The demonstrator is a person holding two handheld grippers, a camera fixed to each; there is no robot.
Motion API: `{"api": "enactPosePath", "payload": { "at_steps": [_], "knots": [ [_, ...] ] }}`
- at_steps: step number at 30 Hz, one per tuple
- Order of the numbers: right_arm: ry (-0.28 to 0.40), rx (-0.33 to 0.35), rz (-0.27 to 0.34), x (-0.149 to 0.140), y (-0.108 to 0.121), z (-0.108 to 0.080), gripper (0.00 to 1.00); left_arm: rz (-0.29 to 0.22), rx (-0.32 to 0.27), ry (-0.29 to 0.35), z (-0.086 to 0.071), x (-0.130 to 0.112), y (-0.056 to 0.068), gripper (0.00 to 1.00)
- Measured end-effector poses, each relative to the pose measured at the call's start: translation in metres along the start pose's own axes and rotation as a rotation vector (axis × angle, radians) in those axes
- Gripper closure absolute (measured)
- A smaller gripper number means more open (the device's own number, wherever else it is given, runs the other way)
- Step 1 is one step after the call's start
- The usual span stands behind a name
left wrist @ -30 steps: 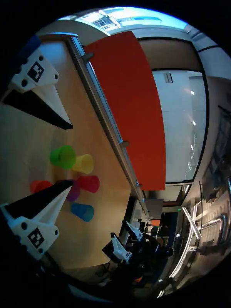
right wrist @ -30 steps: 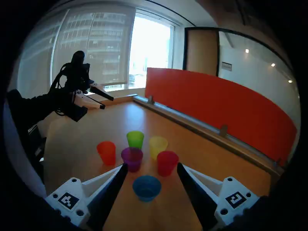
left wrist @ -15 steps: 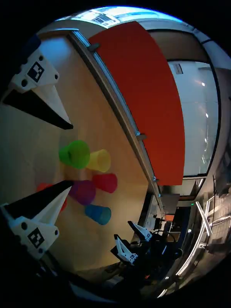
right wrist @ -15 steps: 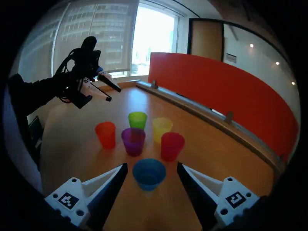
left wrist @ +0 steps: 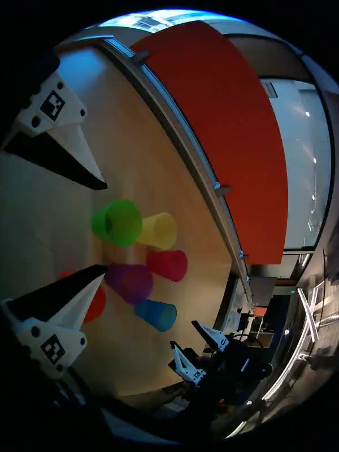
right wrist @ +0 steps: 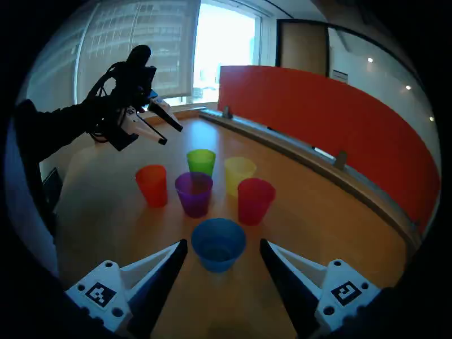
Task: Pour water
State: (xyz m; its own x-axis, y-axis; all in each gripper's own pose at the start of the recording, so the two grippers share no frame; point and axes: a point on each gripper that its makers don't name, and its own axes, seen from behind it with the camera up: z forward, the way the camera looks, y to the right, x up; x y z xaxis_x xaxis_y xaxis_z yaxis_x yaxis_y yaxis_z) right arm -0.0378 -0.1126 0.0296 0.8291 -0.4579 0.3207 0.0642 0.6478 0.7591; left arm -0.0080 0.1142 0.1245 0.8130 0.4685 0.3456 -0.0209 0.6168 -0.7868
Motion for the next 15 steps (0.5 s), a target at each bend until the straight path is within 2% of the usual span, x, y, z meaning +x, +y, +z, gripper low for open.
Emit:
{"api": "enactPosePath", "payload": {
  "at_steps": [15],
  "knots": [
    [-0.033,0.019,0.015,-0.017,-0.002,0.012,0.01,0.020,-0.051,-0.067,0.034,-0.023,-0.002,0.01]
  ]
}}
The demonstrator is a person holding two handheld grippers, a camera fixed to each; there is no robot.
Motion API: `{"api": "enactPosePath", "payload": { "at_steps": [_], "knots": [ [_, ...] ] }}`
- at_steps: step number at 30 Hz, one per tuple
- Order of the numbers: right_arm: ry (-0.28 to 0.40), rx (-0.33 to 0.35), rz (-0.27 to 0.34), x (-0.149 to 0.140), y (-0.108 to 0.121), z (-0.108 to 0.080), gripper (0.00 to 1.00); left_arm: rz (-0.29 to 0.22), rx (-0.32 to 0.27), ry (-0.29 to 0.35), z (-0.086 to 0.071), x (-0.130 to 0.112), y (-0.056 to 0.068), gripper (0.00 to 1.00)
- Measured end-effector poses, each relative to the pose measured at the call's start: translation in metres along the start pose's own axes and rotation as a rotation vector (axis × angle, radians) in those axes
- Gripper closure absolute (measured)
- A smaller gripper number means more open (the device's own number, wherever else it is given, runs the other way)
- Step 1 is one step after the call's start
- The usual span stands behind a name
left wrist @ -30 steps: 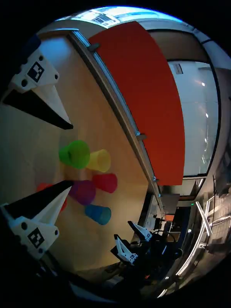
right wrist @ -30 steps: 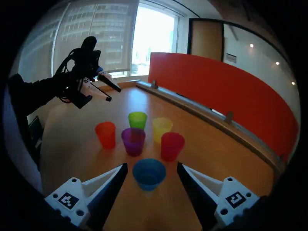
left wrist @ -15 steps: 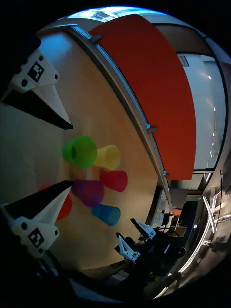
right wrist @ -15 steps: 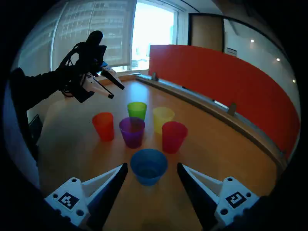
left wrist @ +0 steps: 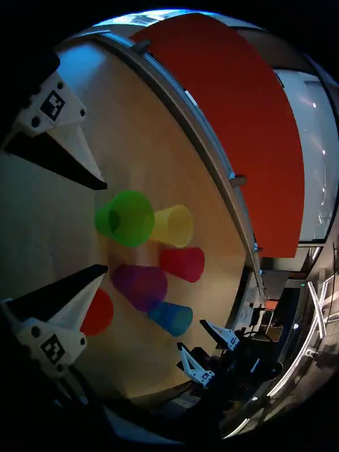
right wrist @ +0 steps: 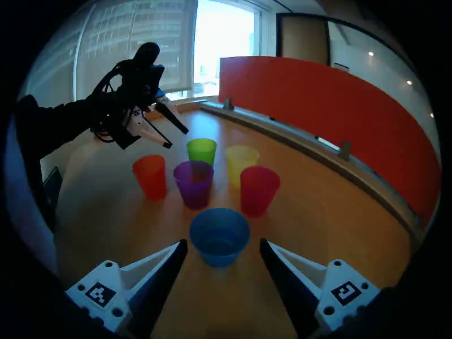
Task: Pour water
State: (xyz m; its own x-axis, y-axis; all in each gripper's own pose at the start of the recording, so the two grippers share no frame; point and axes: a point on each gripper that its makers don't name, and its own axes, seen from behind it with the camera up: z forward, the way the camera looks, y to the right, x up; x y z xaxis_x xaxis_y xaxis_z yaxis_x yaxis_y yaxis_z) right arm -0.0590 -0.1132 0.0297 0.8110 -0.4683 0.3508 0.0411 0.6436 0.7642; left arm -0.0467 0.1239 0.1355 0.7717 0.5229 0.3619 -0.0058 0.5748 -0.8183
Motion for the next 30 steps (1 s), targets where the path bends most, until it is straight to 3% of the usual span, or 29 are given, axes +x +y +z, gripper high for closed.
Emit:
{"api": "enactPosePath", "payload": {
  "at_steps": [18,30],
  "knots": [
    [-0.021,0.005,0.011,-0.008,-0.002,0.007,0.01,0.018,-0.013,-0.044,0.040,-0.005,-0.012,0.02],
    [-0.023,0.002,0.018,-0.010,0.000,0.008,0.01,0.037,-0.024,-0.053,0.061,0.003,-0.012,0.02]
  ]
}}
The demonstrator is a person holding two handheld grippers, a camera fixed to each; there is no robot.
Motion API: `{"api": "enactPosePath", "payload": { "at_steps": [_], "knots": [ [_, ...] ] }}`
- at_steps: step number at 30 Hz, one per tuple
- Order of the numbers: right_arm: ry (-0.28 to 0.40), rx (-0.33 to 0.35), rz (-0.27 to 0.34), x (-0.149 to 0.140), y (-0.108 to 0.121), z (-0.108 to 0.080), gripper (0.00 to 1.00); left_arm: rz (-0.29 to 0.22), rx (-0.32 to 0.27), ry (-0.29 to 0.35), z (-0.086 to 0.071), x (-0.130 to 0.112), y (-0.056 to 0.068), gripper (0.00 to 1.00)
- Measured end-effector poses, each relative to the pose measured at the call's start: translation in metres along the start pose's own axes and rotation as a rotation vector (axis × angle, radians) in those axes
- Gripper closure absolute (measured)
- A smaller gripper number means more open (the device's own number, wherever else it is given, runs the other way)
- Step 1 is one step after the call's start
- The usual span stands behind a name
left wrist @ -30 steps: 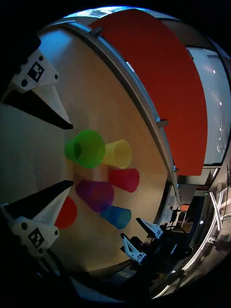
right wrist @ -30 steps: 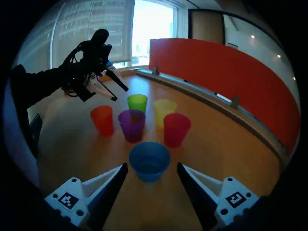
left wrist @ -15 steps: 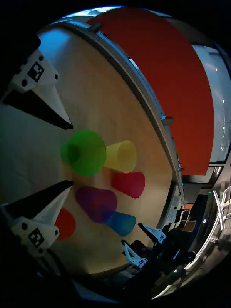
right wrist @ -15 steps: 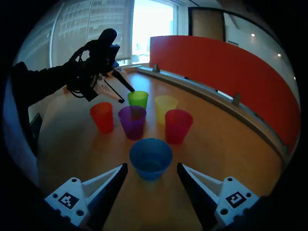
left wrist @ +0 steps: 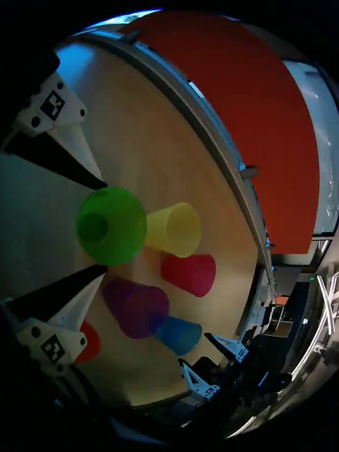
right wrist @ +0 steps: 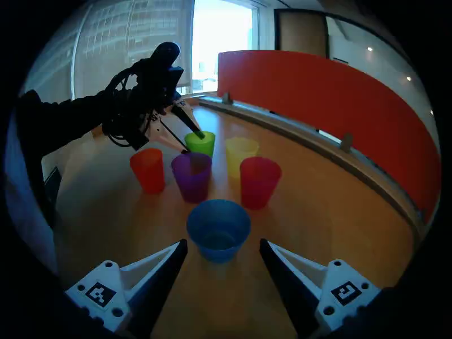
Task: Pour water
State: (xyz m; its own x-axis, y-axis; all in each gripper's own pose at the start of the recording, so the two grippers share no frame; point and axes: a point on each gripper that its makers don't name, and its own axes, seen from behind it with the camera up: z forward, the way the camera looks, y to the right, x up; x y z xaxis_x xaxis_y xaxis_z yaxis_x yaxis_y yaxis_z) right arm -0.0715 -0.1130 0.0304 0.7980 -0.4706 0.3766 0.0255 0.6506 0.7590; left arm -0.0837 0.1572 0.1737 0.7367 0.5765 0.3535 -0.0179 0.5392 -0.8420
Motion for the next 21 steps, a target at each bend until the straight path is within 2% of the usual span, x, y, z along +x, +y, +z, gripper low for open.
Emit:
{"api": "enactPosePath", "payload": {
  "at_steps": [14,18,21],
  "knots": [
    [0.003,-0.008,0.002,-0.0016,0.0035,-0.0041,0.01,0.018,0.016,-0.005,0.0096,0.0061,-0.0014,0.02],
    [0.003,-0.008,0.001,-0.0020,0.0028,-0.0048,0.01,0.021,0.027,-0.009,0.0112,0.0053,-0.0037,0.12],
    [0.004,-0.008,0.002,-0.0019,0.0024,-0.0052,0.01,0.021,0.030,-0.008,0.0112,0.0051,-0.0041,0.13]
  ]
}}
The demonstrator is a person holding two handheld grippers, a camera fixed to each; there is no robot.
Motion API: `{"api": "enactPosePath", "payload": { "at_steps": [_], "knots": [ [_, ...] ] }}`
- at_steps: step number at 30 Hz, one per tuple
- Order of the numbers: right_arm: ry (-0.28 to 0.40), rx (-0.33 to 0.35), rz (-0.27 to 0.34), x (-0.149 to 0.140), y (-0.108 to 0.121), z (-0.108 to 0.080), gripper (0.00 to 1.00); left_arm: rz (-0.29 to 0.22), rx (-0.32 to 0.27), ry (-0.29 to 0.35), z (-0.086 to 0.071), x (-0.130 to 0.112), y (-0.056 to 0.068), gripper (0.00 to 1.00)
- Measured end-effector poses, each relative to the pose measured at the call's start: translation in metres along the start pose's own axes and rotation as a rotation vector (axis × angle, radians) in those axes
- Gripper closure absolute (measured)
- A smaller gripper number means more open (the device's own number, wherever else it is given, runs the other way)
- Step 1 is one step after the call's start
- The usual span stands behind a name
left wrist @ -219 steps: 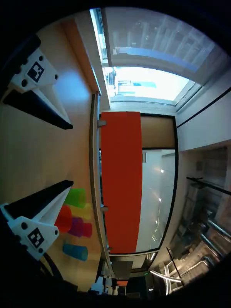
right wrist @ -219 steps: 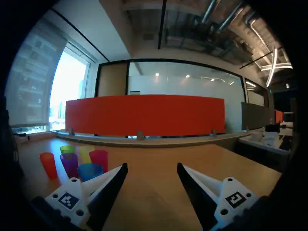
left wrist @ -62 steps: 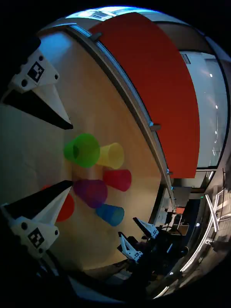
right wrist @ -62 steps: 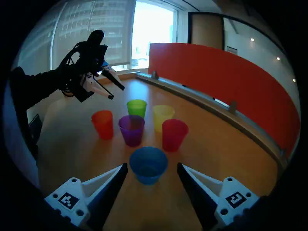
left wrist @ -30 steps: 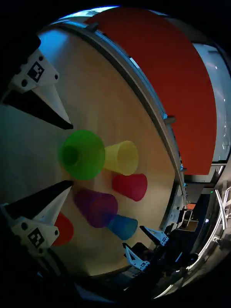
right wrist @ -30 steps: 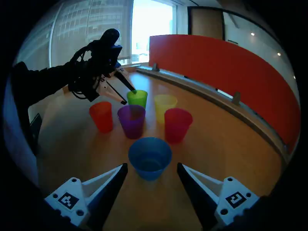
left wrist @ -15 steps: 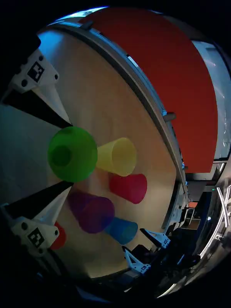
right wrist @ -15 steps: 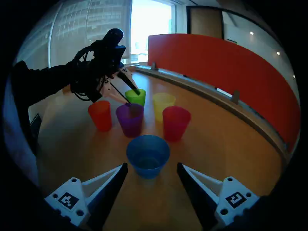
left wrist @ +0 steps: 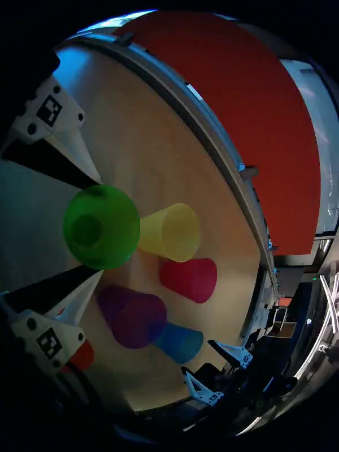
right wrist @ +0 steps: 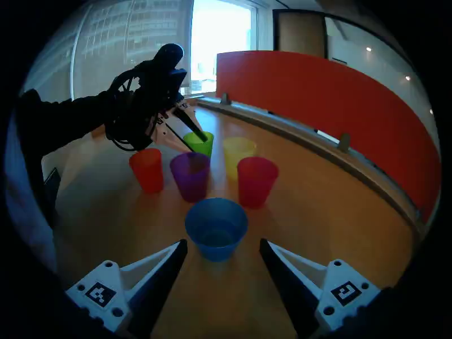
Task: Pour water
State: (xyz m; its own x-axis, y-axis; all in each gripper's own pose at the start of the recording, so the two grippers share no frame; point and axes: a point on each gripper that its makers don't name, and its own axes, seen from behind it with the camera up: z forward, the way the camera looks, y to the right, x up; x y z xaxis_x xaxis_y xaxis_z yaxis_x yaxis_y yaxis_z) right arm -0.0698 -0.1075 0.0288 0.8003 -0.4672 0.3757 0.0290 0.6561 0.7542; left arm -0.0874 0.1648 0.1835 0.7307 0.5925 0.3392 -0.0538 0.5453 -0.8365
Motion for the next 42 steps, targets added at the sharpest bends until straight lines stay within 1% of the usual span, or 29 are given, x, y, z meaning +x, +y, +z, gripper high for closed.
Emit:
{"api": "enactPosePath", "payload": {
  "at_steps": [6,12,21,31,42],
  "knots": [
    [0.001,0.002,-0.001,0.001,-0.001,0.001,0.01,0.005,0.011,0.001,-0.003,0.001,-0.002,0.13],
    [-0.001,0.005,-0.008,0.001,-0.003,0.005,0.01,-0.006,0.023,0.024,-0.015,0.009,-0.005,0.13],
    [-0.013,0.011,-0.023,-0.003,-0.004,0.017,0.01,-0.007,0.063,0.058,-0.039,0.016,-0.010,0.13],
    [-0.009,0.029,-0.038,0.001,-0.008,0.039,0.01,-0.034,0.103,0.089,-0.065,0.016,-0.012,0.13],
    [-0.002,0.029,-0.054,0.001,-0.007,0.055,0.01,-0.068,0.138,0.117,-0.093,0.010,-0.011,0.13]
  ]
}}
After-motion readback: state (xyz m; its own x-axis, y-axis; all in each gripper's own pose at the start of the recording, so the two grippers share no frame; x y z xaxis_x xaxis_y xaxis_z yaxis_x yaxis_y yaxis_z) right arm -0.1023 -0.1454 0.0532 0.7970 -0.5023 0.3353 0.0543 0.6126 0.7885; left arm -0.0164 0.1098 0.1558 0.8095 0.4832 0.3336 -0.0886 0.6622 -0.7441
